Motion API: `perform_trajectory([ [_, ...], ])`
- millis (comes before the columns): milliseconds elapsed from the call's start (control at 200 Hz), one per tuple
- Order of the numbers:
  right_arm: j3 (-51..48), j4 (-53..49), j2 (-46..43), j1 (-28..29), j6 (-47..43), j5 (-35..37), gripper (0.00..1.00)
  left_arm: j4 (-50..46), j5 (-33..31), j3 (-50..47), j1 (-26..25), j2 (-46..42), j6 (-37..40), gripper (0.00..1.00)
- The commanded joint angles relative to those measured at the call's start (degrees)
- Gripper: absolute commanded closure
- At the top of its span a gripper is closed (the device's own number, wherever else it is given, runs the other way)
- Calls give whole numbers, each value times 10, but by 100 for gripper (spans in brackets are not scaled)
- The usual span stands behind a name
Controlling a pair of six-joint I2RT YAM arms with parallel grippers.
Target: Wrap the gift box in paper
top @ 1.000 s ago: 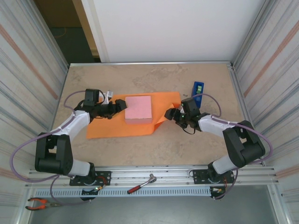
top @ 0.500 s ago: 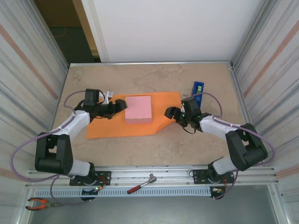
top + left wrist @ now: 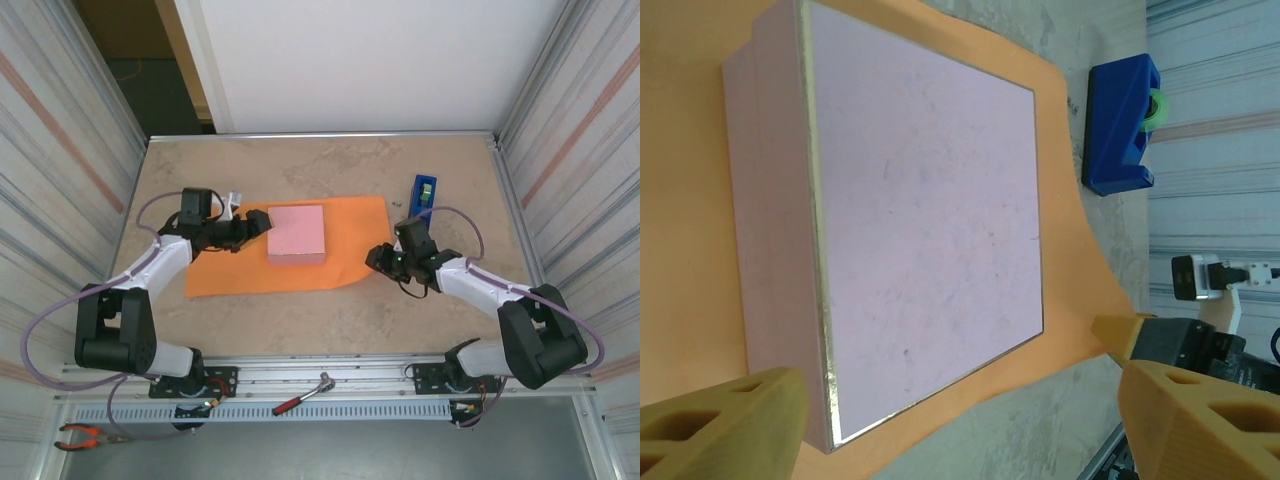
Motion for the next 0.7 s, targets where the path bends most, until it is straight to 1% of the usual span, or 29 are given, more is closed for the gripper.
perform_trajectory([
  [0, 51, -50, -2, 20, -30, 6, 83, -3, 20, 19, -5, -3, -5, 18],
  [50, 75, -63, 10, 35, -39, 7, 93, -6, 20, 23, -8, -5, -6, 19],
  [115, 114, -77, 32, 61, -52, 6, 97, -11, 18, 30, -15, -5, -7, 18],
  [281, 218, -105, 100, 134, -82, 1, 97, -21, 11, 55, -35, -2, -17, 19],
  [406, 269, -112, 136, 175, -102, -14, 96, -35, 0, 86, -54, 6, -21, 19],
  [551, 284, -98, 151, 200, -114, -41, 96, -45, -13, 114, -72, 23, -27, 19],
  [696, 285, -93, 153, 210, -118, -48, 95, -49, -24, 137, -91, 49, -28, 18],
])
